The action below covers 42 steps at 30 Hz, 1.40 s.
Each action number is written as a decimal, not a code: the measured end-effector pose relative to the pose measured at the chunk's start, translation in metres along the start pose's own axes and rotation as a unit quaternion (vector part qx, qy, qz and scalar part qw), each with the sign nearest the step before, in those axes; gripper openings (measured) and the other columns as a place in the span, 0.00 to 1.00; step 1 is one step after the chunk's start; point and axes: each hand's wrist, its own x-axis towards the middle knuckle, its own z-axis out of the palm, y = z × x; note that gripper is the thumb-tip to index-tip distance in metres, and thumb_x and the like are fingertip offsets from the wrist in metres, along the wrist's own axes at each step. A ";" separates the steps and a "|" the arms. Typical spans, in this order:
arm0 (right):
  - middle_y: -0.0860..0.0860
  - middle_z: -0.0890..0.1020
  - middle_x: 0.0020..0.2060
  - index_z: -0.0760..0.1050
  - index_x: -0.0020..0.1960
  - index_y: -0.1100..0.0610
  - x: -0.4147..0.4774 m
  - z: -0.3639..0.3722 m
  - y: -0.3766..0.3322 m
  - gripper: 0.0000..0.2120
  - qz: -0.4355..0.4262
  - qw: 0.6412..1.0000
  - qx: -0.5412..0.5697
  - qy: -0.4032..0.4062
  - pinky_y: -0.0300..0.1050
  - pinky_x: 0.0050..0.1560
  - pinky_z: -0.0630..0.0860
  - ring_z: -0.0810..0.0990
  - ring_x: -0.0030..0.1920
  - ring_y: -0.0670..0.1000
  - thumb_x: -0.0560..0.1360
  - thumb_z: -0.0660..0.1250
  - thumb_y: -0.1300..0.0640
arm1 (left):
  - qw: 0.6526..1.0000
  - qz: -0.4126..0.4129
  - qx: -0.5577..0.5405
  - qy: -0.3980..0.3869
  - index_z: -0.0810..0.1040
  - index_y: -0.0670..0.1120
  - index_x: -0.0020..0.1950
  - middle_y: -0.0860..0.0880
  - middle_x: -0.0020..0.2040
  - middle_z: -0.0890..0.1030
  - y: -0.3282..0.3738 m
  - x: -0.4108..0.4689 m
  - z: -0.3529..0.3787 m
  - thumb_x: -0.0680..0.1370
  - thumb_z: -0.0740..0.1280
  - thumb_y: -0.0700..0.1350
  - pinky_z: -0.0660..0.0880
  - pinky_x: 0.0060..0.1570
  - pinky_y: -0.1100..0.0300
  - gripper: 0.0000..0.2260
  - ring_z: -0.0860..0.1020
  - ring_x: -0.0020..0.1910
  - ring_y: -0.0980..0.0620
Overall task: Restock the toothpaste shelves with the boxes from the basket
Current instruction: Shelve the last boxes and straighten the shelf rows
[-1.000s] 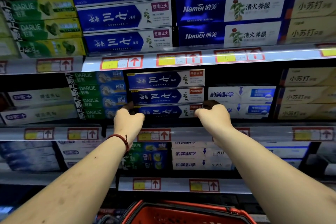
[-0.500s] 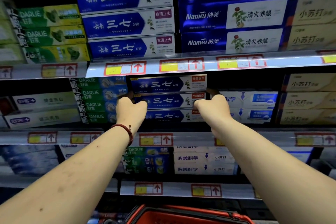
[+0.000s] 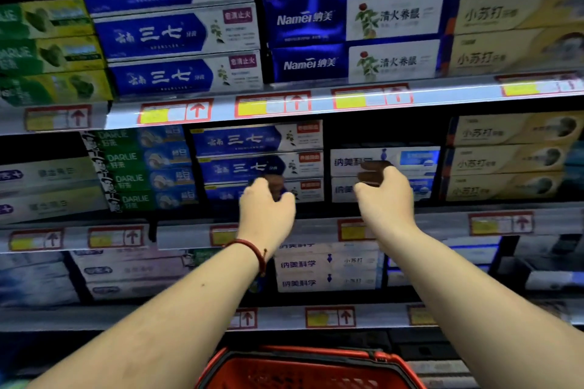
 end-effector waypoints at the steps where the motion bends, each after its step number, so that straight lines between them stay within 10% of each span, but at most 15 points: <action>1: 0.54 0.80 0.45 0.75 0.50 0.59 0.002 -0.012 0.007 0.04 0.004 1.000 -0.006 0.014 0.41 0.33 0.71 0.75 0.37 0.48 0.76 0.65 0.64 | 1.000 0.007 0.003 -0.022 0.78 0.43 0.50 0.45 0.49 0.80 0.005 -0.006 0.013 0.78 0.67 0.44 0.76 0.49 0.55 0.05 0.79 0.48 0.44; 8: 0.60 0.76 0.62 0.70 0.68 0.62 0.030 -0.079 0.047 0.18 0.038 0.991 -0.082 0.097 0.52 0.49 0.73 0.76 0.57 0.59 0.78 0.63 0.61 | 0.999 0.000 -0.008 -0.044 0.75 0.41 0.53 0.43 0.55 0.78 0.032 -0.021 0.078 0.79 0.66 0.45 0.73 0.46 0.55 0.08 0.76 0.48 0.45; 13: 0.56 0.74 0.50 0.68 0.55 0.56 0.044 -0.098 0.054 0.09 0.062 0.992 -0.098 0.042 0.44 0.30 0.64 0.72 0.41 0.53 0.77 0.62 0.63 | 1.000 0.005 -0.007 -0.022 0.74 0.39 0.52 0.42 0.55 0.77 0.044 -0.027 0.098 0.80 0.65 0.43 0.72 0.43 0.57 0.07 0.76 0.42 0.49; 26: 0.57 0.75 0.38 0.71 0.43 0.64 0.056 -0.084 0.048 0.05 0.075 0.995 -0.066 0.025 0.46 0.36 0.70 0.72 0.36 0.54 0.72 0.67 0.63 | 0.991 -0.088 -0.091 0.036 0.74 0.46 0.41 0.47 0.44 0.77 0.046 -0.025 0.106 0.76 0.66 0.37 0.75 0.42 0.58 0.06 0.75 0.40 0.49; 32: 0.55 0.72 0.36 0.70 0.42 0.62 0.055 -0.083 0.051 0.05 0.070 0.995 -0.069 0.030 0.47 0.36 0.68 0.70 0.36 0.54 0.72 0.66 0.64 | 0.991 -0.073 -0.101 0.041 0.82 0.42 0.58 0.44 0.57 0.80 0.039 -0.027 0.106 0.76 0.66 0.38 0.70 0.37 0.68 0.12 0.77 0.46 0.51; 42: 0.54 0.72 0.36 0.69 0.42 0.61 0.054 -0.084 0.048 0.06 0.066 0.994 -0.085 0.017 0.46 0.36 0.69 0.70 0.35 0.53 0.73 0.67 0.63 | 0.994 -0.069 -0.076 0.042 0.79 0.40 0.64 0.40 0.63 0.75 0.039 -0.028 0.105 0.78 0.66 0.40 0.79 0.49 0.54 0.15 0.78 0.45 0.47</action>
